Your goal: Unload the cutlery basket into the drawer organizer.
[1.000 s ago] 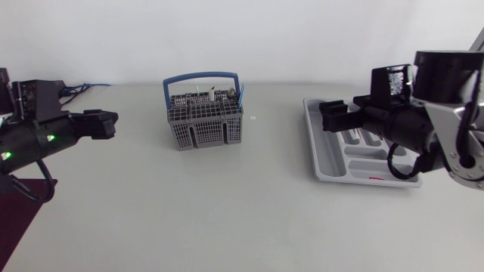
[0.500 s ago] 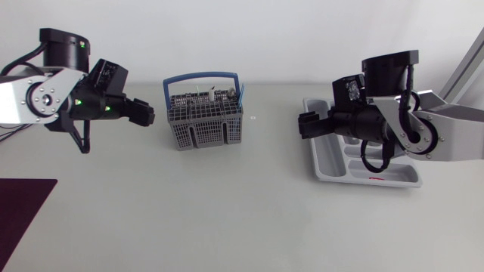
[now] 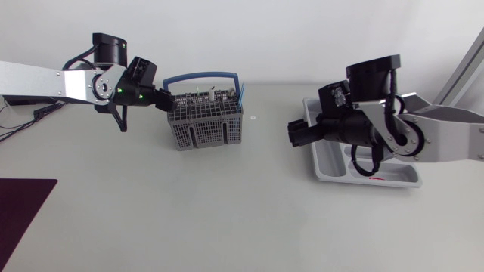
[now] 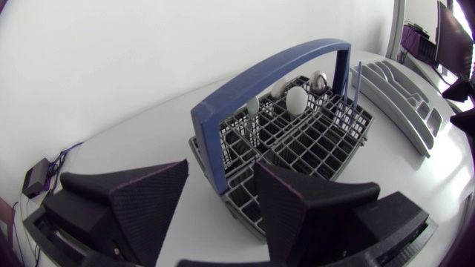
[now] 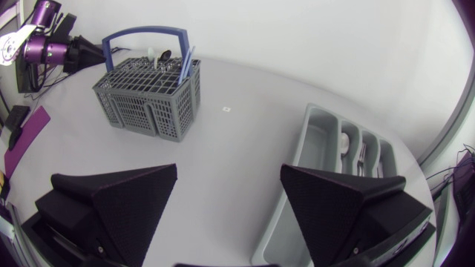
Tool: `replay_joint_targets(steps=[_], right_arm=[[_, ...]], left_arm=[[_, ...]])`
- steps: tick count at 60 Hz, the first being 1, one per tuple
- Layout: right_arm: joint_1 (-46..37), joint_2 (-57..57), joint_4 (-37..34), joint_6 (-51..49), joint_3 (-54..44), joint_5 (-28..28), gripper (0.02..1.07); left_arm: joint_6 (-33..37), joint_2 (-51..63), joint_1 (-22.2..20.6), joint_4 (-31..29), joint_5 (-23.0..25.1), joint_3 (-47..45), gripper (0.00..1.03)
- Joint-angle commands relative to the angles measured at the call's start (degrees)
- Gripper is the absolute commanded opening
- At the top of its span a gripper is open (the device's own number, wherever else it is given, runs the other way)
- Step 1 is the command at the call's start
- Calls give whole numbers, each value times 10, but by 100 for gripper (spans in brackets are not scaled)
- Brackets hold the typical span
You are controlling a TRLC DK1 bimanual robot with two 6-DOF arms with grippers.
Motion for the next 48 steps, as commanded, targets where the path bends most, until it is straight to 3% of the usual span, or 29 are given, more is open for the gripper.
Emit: replay_joint_targets(steps=[1,15,28,48], right_arm=[[15,36,-13,-4,34,1,102],[38,98,-22,-4,85,2,102],[47,102,-27,-4,93,5,102],[48,101,-28,-5,81,5,102]], left_arm=[[-16,25,-1,12,4,29,70],[-26,46,-3,44,-10,41,59],[-24,57,-9,57,-13,45,33],[10,7,-23,65,-11,-28,29]])
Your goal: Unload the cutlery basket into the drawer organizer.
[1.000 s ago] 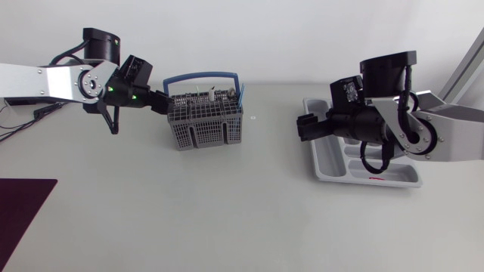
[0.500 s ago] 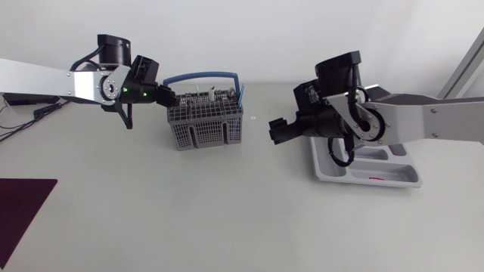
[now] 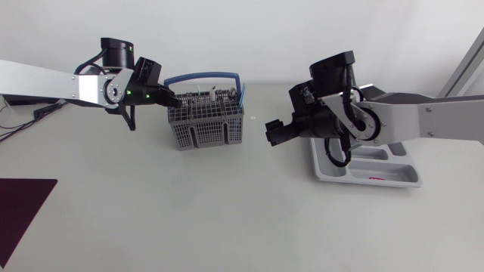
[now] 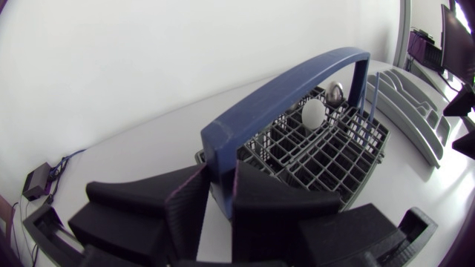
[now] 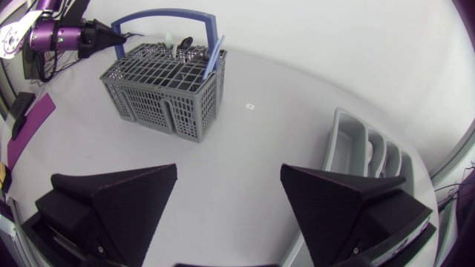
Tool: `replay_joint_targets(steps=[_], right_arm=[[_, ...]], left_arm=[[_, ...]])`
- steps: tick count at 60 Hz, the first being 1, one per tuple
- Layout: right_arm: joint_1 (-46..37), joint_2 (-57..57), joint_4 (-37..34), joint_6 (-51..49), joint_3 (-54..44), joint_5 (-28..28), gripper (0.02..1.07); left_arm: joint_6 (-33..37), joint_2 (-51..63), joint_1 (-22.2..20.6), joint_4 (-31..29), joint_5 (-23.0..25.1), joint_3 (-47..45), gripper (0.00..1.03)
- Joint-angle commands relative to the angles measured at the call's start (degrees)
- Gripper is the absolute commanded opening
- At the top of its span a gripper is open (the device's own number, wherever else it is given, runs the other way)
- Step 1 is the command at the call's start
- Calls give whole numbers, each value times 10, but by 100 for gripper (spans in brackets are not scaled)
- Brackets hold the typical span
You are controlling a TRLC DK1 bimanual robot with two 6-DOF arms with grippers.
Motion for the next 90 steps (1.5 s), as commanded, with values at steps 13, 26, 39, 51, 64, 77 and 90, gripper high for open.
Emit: replay_joint_targets(steps=[13,26,39,51,64,77,90], right_arm=[[8,8,-5,-8,-7,3,102],[18,-22,-25,-10,-28,3,102],[24,-91,-35,-38,-90,1,102],[31,-138,-53,-48,-120,-1,102],[34,-229,-105,-48,-149,-21,102],[34,-276,-161,-46,-152,-59,102],[31,-281,-192,-53,-136,-104,102]], left_arm=[[40,-81,-17,-22,28,-95,29],[48,-172,-4,-91,73,-157,29],[53,-286,-26,-125,95,-253,30],[50,-328,-57,-121,87,-290,56],[56,-340,-64,-111,82,-317,92],[62,-369,-67,-118,78,-342,97],[80,-420,-66,-157,70,-359,97]])
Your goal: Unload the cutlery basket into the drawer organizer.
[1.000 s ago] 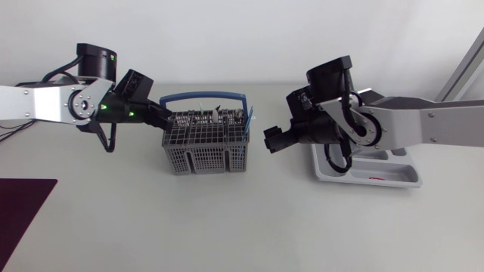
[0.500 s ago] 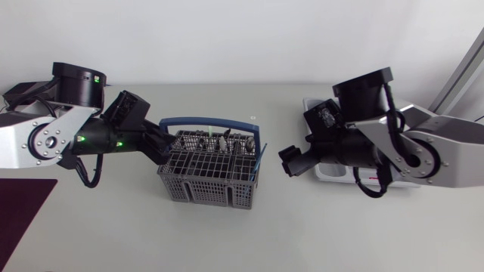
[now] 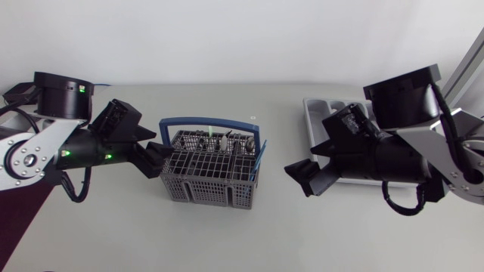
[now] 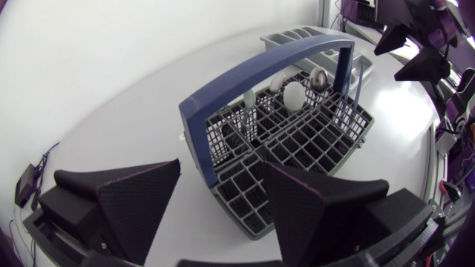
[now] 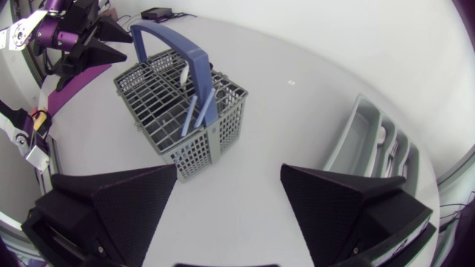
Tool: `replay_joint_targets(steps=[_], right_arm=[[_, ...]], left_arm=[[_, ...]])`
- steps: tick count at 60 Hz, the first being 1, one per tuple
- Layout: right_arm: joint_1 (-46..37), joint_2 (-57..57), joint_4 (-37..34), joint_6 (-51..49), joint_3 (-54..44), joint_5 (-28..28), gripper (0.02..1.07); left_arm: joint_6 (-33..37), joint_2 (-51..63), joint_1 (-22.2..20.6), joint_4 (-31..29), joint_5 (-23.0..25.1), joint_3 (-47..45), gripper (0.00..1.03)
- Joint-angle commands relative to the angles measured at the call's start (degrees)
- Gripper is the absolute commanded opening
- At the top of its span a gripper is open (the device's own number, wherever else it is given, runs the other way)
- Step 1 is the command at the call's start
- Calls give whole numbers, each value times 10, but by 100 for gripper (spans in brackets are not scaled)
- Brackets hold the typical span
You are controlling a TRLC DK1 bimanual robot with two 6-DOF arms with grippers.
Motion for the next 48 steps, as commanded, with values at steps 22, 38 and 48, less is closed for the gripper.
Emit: replay_joint_targets(steps=[22,38,48], right_arm=[[8,62,-21,45,49,-65,94],[11,118,-8,76,74,-55,93],[2,172,5,75,69,-40,89]], left_arm=[[123,-45,62,-98,-6,-47,97],[153,-33,91,-55,-5,-67,97],[161,15,114,-9,-5,-63,97]])
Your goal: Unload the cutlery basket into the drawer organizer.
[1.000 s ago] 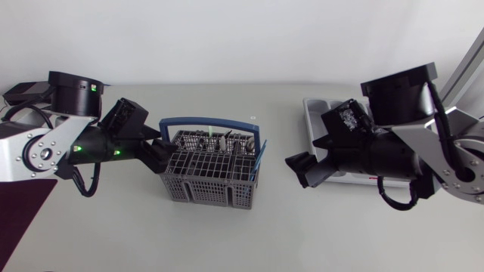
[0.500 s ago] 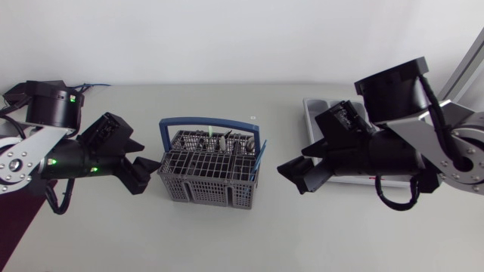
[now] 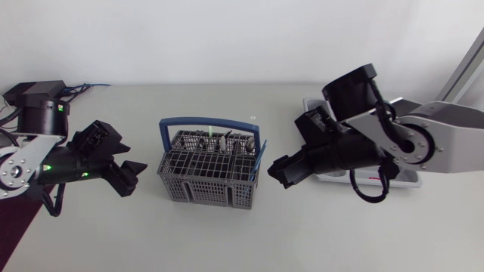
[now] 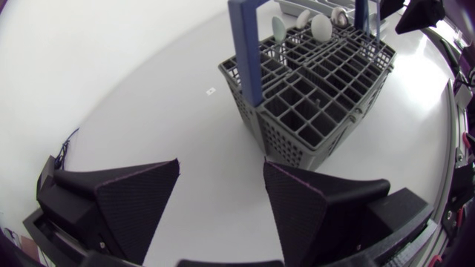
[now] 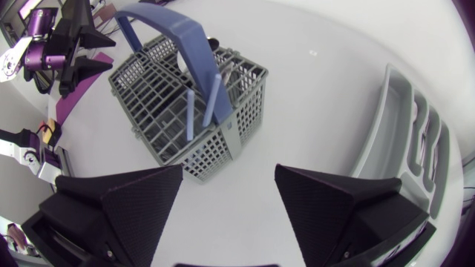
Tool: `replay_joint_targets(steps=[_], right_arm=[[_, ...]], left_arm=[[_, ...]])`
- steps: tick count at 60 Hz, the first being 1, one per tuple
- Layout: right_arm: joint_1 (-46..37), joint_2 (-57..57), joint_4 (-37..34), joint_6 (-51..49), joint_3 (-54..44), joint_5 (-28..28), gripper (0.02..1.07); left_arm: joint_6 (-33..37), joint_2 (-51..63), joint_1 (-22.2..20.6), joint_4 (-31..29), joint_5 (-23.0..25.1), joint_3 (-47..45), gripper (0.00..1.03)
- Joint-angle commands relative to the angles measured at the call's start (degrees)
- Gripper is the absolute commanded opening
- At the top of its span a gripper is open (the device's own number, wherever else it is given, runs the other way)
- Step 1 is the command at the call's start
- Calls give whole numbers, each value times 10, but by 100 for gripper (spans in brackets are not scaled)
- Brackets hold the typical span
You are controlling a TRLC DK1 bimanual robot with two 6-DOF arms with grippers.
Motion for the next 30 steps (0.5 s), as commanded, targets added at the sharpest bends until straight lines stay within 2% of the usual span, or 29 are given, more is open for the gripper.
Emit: replay_joint_targets(steps=[1,8,30], right_arm=[[-5,35,20,11,2,5,89],[-5,80,46,12,11,8,89],[-6,183,63,16,99,16,89]], left_arm=[[17,38,8,23,0,-8,97],[10,86,4,46,0,8,97],[-22,149,-63,64,0,53,97]])
